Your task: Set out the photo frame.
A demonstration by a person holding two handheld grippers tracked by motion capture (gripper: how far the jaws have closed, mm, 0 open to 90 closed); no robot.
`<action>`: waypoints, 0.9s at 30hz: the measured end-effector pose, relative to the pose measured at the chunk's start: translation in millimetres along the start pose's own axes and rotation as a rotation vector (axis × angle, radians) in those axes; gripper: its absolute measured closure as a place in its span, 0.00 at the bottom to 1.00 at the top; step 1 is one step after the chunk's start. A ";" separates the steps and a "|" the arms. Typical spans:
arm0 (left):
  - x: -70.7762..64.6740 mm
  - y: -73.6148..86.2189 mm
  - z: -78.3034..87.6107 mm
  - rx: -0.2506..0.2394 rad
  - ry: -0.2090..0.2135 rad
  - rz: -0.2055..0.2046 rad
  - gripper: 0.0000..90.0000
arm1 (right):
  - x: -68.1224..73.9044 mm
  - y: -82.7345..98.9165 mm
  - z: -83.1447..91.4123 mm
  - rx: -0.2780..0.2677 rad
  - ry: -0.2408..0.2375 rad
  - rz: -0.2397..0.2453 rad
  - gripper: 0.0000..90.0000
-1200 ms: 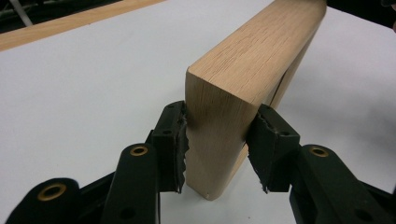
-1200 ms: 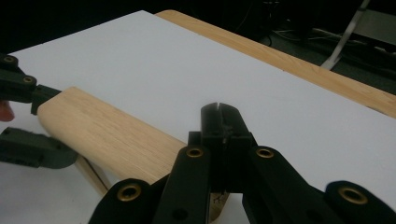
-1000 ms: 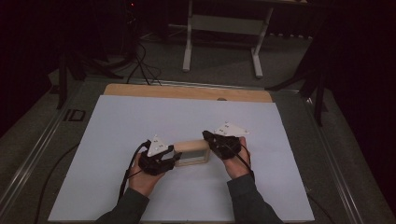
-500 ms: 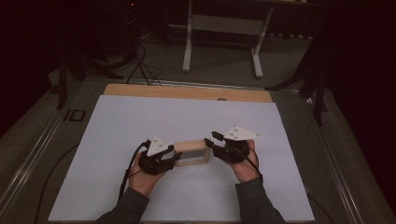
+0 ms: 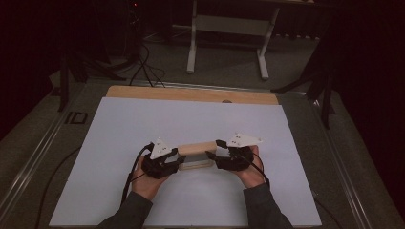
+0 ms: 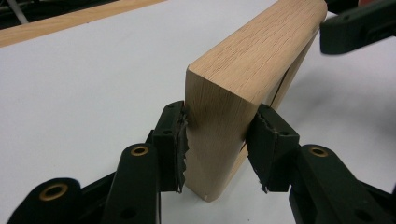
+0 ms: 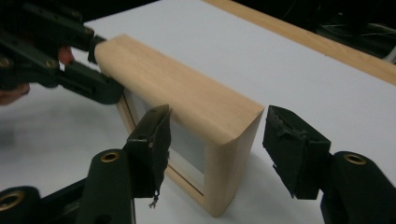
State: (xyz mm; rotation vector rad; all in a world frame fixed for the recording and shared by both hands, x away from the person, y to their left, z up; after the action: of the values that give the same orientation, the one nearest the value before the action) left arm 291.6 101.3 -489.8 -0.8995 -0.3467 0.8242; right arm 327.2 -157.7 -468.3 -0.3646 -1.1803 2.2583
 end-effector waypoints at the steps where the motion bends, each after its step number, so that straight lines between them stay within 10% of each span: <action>1: 0.1 0.0 -0.1 -0.001 0.001 0.001 0.65 | 0.1 1.5 -2.8 0.012 -0.002 0.009 0.44; 27: 2.8 -1.3 -0.7 -0.006 0.008 0.003 0.64 | -8.5 7.8 -17.7 0.020 -0.050 0.050 0.52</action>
State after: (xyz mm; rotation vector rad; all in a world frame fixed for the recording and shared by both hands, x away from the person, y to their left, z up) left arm 294.4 102.6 -489.4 -0.9084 -0.3412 0.8230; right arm 339.8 -154.5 -485.0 -0.3345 -1.1852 2.3331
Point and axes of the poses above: each handheld gripper's, and its own axes: z roughly backward along the jaws, y roughly out of its underside, x roughly to its left, the point moved 1 cm from there along -z, roughly forward along the jaws, and after that the axes turned 5 degrees about x, right-handed, at the moved point
